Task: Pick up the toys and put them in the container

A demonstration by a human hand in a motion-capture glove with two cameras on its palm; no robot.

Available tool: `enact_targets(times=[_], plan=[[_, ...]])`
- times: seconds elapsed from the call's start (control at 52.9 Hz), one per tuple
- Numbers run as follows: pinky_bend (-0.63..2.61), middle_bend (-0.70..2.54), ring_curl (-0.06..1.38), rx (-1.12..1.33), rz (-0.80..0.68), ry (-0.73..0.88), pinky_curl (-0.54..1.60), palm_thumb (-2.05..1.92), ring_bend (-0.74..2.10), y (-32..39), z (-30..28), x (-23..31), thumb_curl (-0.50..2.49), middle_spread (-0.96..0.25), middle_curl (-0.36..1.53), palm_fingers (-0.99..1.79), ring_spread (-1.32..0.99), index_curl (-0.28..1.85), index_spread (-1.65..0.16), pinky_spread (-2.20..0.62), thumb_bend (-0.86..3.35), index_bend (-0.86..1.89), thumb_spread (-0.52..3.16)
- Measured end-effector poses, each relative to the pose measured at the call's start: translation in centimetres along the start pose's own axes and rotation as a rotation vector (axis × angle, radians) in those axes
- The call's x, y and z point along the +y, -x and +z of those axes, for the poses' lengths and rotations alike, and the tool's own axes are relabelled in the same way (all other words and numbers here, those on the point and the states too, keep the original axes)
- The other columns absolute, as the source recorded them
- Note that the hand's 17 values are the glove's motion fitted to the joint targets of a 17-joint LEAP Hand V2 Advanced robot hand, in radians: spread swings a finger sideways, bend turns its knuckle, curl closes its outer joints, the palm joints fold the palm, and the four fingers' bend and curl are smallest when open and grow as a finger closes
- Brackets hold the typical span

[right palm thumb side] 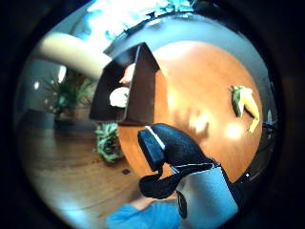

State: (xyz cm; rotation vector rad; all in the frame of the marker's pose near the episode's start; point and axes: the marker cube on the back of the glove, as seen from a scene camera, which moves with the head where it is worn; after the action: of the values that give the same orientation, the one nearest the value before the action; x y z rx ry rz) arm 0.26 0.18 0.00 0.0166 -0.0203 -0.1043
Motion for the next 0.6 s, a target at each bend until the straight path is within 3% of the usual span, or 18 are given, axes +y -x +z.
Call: enact_targets(times=[0.227, 0.321, 0.435, 0.51, 0.605], plan=[[1.04, 0.17, 0.10, 0.003, -0.039, -0.003, 0.32, 0.00, 0.34, -1.5, 0.0, -0.4, 0.09, 0.03, 0.07, 0.08, 0.01, 0.07, -0.25, 0.00, -0.01, 0.13, 0.90], [1.08, 0.18, 0.12, -0.071, 0.030, -0.010, 0.33, -0.01, 0.38, -1.4, -0.7, -1.3, 0.12, 0.03, 0.10, 0.05, 0.01, 0.10, -0.27, 0.00, -0.02, 0.14, 0.99], [1.11, 0.19, 0.14, 0.017, 0.126, -0.014, 0.34, -0.02, 0.42, -3.0, -0.7, -2.2, 0.15, 0.03, 0.14, 0.03, 0.01, 0.12, -0.28, 0.00, -0.02, 0.15, 1.05], [1.11, 0.19, 0.15, 0.098, 0.120, -0.011, 0.34, -0.03, 0.43, -5.1, -0.2, -2.7, 0.16, 0.03, 0.16, 0.01, 0.01, 0.14, -0.29, 0.01, -0.03, 0.15, 1.06], [1.12, 0.20, 0.15, -0.032, 0.114, 0.001, 0.34, -0.04, 0.43, -5.9, 0.1, -3.6, 0.18, 0.03, 0.19, -0.01, 0.01, 0.17, -0.29, 0.01, -0.04, 0.16, 1.07]])
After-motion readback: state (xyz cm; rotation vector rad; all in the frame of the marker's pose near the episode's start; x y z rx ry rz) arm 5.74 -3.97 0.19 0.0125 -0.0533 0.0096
